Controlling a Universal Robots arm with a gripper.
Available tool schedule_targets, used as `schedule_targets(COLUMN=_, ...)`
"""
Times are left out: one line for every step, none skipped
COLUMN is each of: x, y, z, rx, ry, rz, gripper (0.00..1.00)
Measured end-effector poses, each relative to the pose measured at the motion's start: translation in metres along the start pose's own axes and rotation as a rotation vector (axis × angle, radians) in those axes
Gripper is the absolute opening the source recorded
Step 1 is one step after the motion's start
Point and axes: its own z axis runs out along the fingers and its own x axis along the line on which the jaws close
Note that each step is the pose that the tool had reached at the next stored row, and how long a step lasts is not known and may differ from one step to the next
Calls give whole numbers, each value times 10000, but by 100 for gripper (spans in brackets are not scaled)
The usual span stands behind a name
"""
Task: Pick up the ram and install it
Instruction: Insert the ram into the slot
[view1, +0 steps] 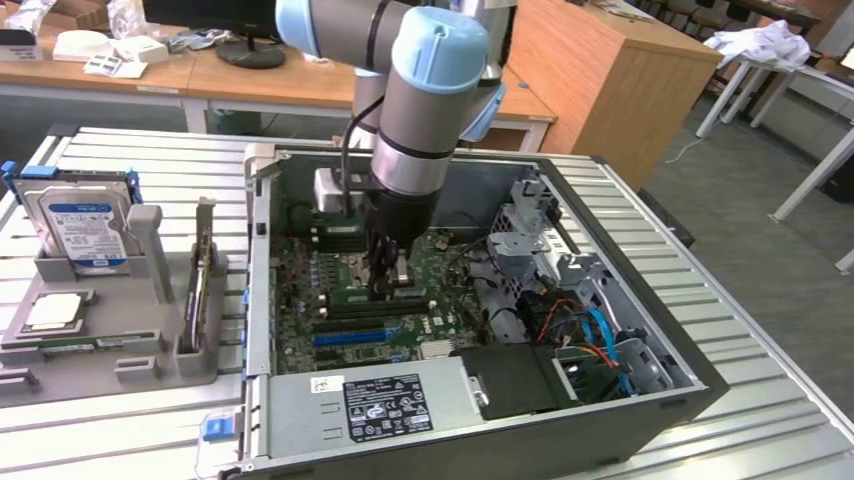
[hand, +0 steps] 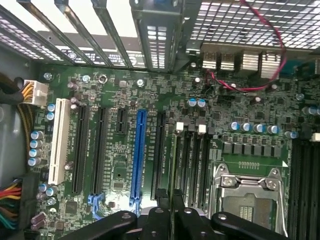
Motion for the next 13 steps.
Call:
schedule_targets(x=0, y=0, z=6, rx=0, ry=13, rz=-59, gripper=13)
schedule_targets(x=0, y=-1, z=12, rx=0, ry=24, rz=-132, gripper=13)
schedule_targets(x=0, y=-1, z=15, rx=0, ry=35, rz=-204, gripper=13)
schedule_targets(x=0, y=0, z=15, rx=0, ry=39, rz=-242, gripper=13)
schedule_targets(x=0, y=0, z=15, rx=0, ry=39, rz=-243, gripper=13)
schedule_targets(x=0, y=0, z=15, rx=0, ry=39, rz=-243, gripper=13)
schedule_targets(x=0, y=-1, z=17, rx=1, ry=38, rz=-243, gripper=13)
schedule_targets(x=-1, y=-1, z=20, rx=3, ry=36, rz=-244, gripper=13)
schedule_targets(x=-2, y=-2, z=28, rx=4, ry=34, rz=-243, gripper=13)
schedule_targets(x=-2, y=-2, z=38, rx=3, ry=37, rz=-244, gripper=13)
schedule_targets(x=-2, y=-3, z=53, rx=2, ry=39, rz=-244, gripper=13)
schedule_targets(x=-2, y=-4, z=68, rx=2, ry=38, rz=-244, gripper=13)
schedule_targets(x=-3, y=-4, z=76, rx=2, ry=38, rz=-235, gripper=13)
